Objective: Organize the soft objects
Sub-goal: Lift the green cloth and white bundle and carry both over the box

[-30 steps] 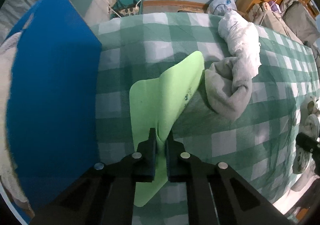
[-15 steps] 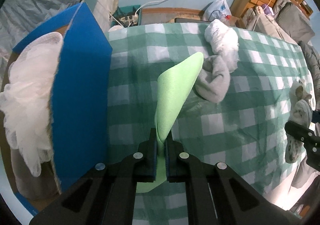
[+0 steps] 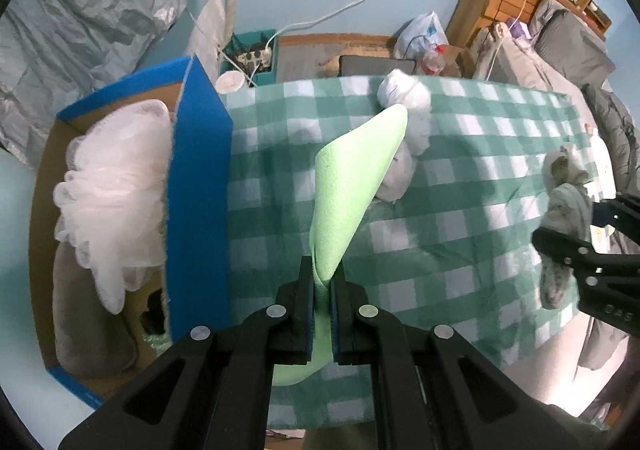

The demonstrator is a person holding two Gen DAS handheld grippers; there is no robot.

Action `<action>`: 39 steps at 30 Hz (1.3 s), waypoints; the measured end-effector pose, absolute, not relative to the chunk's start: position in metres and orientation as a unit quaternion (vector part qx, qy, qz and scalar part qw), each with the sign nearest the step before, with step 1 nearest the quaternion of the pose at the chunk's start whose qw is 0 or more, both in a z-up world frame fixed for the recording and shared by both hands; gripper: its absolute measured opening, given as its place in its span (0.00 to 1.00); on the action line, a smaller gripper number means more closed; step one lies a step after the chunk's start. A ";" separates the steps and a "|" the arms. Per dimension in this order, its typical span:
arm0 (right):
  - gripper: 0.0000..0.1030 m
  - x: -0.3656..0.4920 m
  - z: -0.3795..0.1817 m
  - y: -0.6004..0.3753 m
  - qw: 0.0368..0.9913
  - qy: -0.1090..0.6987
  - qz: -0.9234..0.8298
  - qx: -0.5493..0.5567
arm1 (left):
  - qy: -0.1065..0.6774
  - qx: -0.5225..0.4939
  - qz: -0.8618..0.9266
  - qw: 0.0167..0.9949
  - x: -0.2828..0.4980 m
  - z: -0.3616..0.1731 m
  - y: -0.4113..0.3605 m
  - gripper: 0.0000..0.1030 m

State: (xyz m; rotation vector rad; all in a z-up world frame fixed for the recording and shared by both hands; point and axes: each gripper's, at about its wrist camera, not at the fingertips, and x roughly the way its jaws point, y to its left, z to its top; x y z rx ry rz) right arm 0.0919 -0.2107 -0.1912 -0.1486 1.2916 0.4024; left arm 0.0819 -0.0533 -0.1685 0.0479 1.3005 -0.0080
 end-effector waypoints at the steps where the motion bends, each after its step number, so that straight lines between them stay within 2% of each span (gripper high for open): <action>1: 0.50 0.092 -0.189 -0.210 0.778 0.596 0.187 -0.069 | 0.604 0.022 -0.004 0.797 0.080 -0.165 -0.054 0.06; 19: 0.50 0.091 -0.147 -0.188 0.784 0.574 0.221 -0.087 | 0.578 0.024 0.013 0.815 0.058 -0.109 -0.053 0.06; 39: 0.50 0.091 -0.114 -0.118 0.776 0.545 0.295 -0.119 | 0.571 -0.027 0.078 0.817 0.037 -0.093 0.012 0.06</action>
